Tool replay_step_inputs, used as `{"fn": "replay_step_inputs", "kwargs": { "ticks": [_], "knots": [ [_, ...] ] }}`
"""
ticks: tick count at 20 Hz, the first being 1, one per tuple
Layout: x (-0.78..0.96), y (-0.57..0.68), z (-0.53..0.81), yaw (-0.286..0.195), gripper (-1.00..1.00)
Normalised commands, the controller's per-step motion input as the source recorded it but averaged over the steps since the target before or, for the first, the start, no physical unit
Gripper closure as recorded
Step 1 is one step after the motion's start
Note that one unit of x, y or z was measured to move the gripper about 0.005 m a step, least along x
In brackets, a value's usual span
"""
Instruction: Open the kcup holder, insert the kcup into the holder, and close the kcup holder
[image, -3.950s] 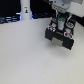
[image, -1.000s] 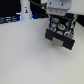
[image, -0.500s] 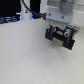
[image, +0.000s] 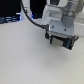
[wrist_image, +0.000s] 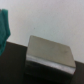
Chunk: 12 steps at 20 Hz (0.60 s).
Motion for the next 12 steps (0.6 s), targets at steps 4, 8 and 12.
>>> {"fn": "replay_step_inputs", "kwargs": {
  "ticks": [4,8,12],
  "knots": [
    [-0.37,0.06,-0.18,0.265,-1.00],
    [-0.41,0.25,-0.13,0.190,-1.00],
    [-0.30,0.43,-0.01,0.138,-1.00]
  ]
}}
